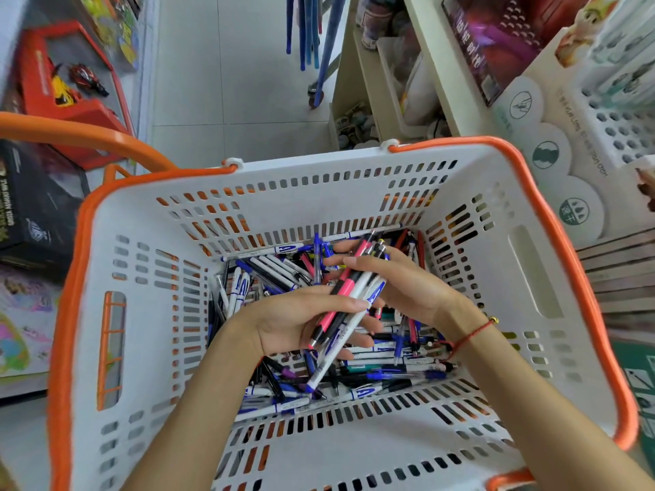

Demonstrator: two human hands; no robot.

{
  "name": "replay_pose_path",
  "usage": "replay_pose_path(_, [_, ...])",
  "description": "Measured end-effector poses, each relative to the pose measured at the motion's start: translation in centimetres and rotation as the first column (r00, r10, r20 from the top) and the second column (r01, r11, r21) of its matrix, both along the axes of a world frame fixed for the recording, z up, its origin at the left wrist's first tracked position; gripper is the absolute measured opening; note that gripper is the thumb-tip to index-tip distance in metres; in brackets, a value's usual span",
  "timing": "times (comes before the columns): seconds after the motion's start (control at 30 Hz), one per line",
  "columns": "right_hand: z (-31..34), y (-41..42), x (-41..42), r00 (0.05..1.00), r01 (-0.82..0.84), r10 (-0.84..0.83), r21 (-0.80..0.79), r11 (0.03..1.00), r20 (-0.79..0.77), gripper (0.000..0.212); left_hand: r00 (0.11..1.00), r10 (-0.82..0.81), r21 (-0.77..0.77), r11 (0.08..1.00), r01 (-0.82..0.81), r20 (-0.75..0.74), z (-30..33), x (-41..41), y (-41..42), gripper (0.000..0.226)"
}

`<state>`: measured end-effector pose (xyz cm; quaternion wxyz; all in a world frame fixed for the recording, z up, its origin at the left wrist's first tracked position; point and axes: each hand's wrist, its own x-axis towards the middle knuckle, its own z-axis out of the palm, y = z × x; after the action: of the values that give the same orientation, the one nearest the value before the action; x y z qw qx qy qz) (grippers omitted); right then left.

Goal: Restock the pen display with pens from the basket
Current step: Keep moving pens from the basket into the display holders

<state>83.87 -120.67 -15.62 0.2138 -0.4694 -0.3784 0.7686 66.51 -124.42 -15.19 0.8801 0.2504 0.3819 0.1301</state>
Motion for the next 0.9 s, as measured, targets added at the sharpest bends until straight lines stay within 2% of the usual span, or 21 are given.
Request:
replay_pose_path(0.1, [-0.6,0.1,0.1,0.992,0.026,-0.031,0.046,0.999,0.121,0.023,0.992,-0.01,0.086,0.996,0.021,-0.126,-1.2,0.0,0.0,0.026])
replay_pose_path(0.17, [-0.8,0.1,0.0,0.992,0.02,-0.025,0.039,0.999,0.122,0.029,0.983,-0.038,0.112,0.992,0.058,-0.178,-1.8,-0.2,0.0,0.028])
replay_pose_path(0.33, [-0.5,0.1,0.0,0.995,-0.052,0.052,-0.002,0.999,0.087,0.028,0.978,-0.053,0.111,0.991,0.077,-0.2,-2.2,-0.6,0.0,0.016])
replay_pose_path(0.47, [-0.3,-0.1,-0.2,0.966,-0.157,0.144,0.042,0.987,0.213,0.029,0.976,-0.081,0.116,0.988,0.106,-0.204,-1.8,-0.6,-0.1,0.018])
replay_pose_path(0.53, [-0.3,-0.1,-0.3,0.957,-0.146,0.124,0.068,0.987,0.264,0.027,0.979,-0.092,0.101,0.989,0.111,-0.18,-1.6,-0.5,-0.1,0.023])
replay_pose_path(0.63, [-0.4,0.1,-0.4,0.949,-0.062,0.037,0.068,0.996,0.314,0.029,0.987,-0.072,0.087,0.993,0.085,-0.143,-1.6,-0.4,0.1,0.018])
replay_pose_path(0.7, [-0.7,0.1,-0.3,0.937,-0.045,0.019,0.067,0.997,0.348,0.04,0.984,-0.062,0.125,0.989,0.084,-0.168,-1.8,-0.3,0.0,0.017])
replay_pose_path(0.83, [-0.8,0.3,0.0,0.941,-0.007,-0.028,0.102,0.995,0.337,0.038,0.967,0.001,0.236,0.97,0.061,-0.254,-2.3,0.2,-0.1,0.03])
replay_pose_path(0.9, [-0.9,0.4,0.1,0.933,0.048,-0.102,0.161,0.986,0.345,0.051,0.969,-0.001,0.254,0.965,0.065,-0.245,-2.5,0.1,-0.1,0.037])
